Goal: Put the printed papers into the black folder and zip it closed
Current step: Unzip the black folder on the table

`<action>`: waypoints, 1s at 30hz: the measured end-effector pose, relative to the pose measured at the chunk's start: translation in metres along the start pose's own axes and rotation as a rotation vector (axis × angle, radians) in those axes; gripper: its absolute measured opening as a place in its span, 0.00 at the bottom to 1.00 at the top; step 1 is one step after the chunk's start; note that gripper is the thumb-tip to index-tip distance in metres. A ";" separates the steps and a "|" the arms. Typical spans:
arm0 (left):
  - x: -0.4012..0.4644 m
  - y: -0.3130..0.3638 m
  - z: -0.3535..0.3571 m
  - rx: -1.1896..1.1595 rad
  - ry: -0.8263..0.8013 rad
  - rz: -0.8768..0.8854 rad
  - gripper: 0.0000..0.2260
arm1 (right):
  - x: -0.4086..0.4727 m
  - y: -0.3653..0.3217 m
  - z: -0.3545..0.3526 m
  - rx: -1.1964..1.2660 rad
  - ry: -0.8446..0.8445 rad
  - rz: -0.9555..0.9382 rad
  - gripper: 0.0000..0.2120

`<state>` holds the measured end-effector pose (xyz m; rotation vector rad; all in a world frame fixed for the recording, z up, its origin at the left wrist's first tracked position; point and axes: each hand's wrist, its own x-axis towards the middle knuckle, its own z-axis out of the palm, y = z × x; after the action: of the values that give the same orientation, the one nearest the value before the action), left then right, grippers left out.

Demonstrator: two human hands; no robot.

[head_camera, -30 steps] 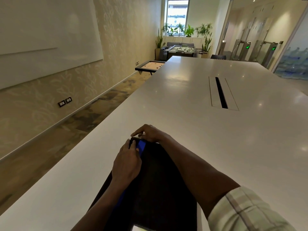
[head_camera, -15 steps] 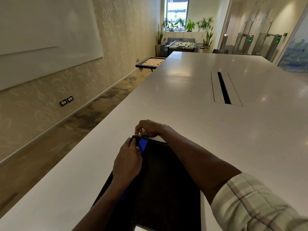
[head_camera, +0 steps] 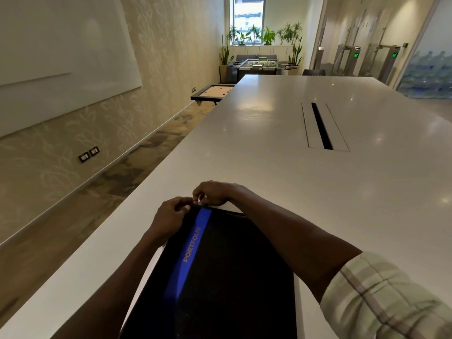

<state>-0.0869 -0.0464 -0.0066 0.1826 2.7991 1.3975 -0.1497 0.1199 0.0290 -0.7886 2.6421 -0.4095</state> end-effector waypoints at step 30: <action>0.028 -0.008 -0.015 -0.226 -0.252 -0.192 0.09 | -0.034 0.027 0.009 0.136 0.207 -0.004 0.09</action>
<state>-0.1166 -0.0598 -0.0026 0.0777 2.3688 1.5098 -0.1318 0.1589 0.0192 -0.7441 2.7652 -0.6985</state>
